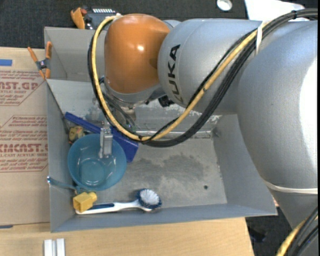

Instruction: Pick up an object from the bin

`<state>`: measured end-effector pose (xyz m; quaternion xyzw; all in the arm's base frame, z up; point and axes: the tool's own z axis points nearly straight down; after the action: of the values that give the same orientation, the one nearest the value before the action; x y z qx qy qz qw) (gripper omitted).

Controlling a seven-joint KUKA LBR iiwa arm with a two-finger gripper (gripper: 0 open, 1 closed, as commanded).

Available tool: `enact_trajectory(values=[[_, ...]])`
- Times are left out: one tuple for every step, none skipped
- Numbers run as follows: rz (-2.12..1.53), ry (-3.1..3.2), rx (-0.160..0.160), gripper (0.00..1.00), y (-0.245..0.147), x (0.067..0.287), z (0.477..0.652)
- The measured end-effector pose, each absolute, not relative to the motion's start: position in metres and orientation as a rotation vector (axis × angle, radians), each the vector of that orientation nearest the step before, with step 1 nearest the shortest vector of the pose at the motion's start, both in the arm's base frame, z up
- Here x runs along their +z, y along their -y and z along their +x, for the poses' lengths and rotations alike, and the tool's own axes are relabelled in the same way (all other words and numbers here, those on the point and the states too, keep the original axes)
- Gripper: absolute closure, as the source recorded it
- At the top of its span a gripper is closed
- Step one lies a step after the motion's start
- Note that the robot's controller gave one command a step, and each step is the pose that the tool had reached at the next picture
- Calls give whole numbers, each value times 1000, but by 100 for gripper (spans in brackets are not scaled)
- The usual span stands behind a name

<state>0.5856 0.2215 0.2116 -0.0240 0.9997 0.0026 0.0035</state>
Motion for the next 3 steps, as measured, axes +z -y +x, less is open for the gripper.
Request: enact_trajectory(values=[[-129, -3134, 1, 0, -194, 245, 592], [-161, -3136, 4, 0, -142, 286, 571], [-146, -3131, 7, 0, -199, 249, 590]])
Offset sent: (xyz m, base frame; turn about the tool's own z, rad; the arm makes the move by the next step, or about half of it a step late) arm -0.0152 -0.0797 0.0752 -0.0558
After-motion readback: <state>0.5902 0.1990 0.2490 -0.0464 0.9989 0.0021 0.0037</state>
